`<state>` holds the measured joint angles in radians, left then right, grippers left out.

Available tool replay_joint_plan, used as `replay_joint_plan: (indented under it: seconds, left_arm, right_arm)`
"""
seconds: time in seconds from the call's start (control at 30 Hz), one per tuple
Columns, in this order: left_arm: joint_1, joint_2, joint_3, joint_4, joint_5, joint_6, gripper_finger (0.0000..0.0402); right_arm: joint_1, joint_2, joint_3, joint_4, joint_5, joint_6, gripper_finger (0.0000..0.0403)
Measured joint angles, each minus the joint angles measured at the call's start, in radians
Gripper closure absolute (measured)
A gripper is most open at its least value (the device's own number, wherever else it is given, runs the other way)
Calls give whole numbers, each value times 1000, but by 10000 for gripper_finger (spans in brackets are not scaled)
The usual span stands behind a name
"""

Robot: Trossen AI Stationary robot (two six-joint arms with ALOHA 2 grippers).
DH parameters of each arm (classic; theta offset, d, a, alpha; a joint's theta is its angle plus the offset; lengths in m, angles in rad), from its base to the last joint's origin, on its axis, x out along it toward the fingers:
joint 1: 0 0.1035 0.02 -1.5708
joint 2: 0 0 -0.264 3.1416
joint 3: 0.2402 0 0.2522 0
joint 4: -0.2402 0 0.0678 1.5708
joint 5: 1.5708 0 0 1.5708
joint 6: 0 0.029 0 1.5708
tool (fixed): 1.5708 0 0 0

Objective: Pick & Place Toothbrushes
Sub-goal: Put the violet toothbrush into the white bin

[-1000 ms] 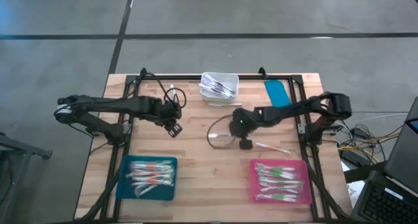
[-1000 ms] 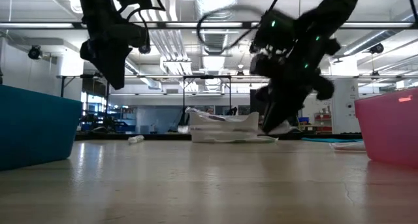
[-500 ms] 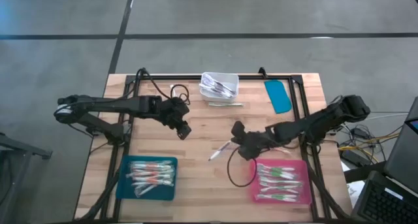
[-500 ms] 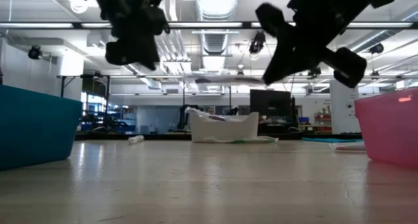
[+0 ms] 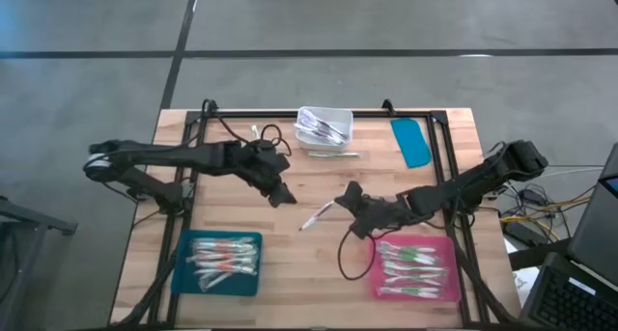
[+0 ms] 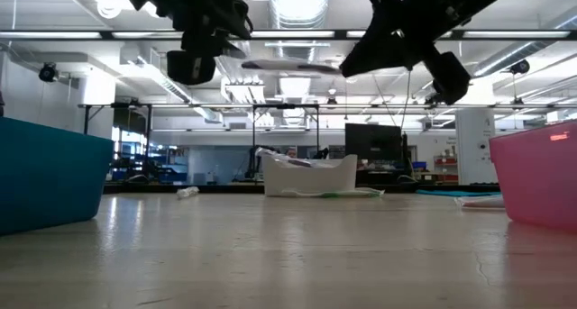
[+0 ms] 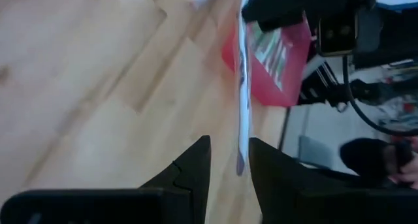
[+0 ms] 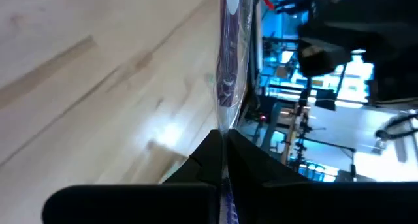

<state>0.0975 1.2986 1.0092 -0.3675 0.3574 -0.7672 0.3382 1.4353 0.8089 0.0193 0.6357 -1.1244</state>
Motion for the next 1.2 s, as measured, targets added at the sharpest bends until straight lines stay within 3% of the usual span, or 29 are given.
replay_joint_plan:
  seconds: [0.33, 1.2]
  left_arm:
    - [0, 122, 0, 125, 237, -103, 293]
    - [1, 136, 0, 180, 248, -98, 293]
  right_arm:
    - [0, 0, 0, 69, 2, -73, 393]
    - [-23, 2, 0, 182, 2, -82, 392]
